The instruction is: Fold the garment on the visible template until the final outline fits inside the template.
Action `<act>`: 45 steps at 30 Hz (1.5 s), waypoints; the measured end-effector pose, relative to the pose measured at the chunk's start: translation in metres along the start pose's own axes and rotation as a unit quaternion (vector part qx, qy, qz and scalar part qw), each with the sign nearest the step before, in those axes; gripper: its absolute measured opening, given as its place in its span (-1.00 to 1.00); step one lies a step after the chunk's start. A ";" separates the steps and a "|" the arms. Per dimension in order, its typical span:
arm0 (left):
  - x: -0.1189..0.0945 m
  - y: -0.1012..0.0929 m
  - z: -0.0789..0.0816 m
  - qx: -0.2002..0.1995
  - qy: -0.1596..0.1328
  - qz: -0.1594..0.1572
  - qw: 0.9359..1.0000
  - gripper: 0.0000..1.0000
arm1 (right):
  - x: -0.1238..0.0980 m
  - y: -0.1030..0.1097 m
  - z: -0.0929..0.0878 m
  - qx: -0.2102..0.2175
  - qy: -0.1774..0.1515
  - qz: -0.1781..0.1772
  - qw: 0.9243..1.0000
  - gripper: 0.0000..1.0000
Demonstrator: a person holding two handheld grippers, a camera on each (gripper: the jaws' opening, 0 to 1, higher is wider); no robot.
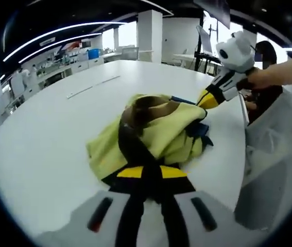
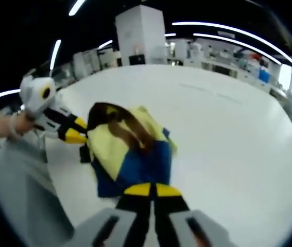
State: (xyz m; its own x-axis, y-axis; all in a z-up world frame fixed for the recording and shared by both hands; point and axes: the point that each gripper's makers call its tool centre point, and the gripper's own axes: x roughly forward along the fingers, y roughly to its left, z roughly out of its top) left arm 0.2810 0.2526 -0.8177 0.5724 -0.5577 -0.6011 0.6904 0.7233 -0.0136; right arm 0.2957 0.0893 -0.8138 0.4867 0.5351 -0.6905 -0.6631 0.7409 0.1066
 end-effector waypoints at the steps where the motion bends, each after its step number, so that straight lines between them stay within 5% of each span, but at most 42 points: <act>1: 0.000 0.002 -0.001 -0.003 0.001 0.002 1.000 -0.96 | 0.000 0.000 0.000 0.001 -0.001 0.000 1.000 -1.00; 21: -0.043 0.031 0.022 -0.072 -0.042 0.013 0.996 -1.00 | -0.030 -0.009 0.021 0.000 -0.051 -0.025 0.998 -1.00; 33: -0.104 0.078 0.088 -0.088 -0.113 0.028 0.989 -1.00 | -0.084 -0.018 0.100 0.002 -0.164 -0.028 0.986 -1.00; 45: -0.164 0.097 0.149 -0.063 -0.181 0.043 0.980 -1.00 | -0.143 0.012 0.181 -0.024 -0.261 0.009 0.965 -1.00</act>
State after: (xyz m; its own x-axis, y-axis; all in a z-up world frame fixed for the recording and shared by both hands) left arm 0.3201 0.3535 -0.6014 0.7619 -0.5833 -0.2815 0.5851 0.8063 -0.0870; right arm 0.3214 0.0953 -0.5846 0.6862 0.6890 -0.2334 -0.6942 0.7161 0.0728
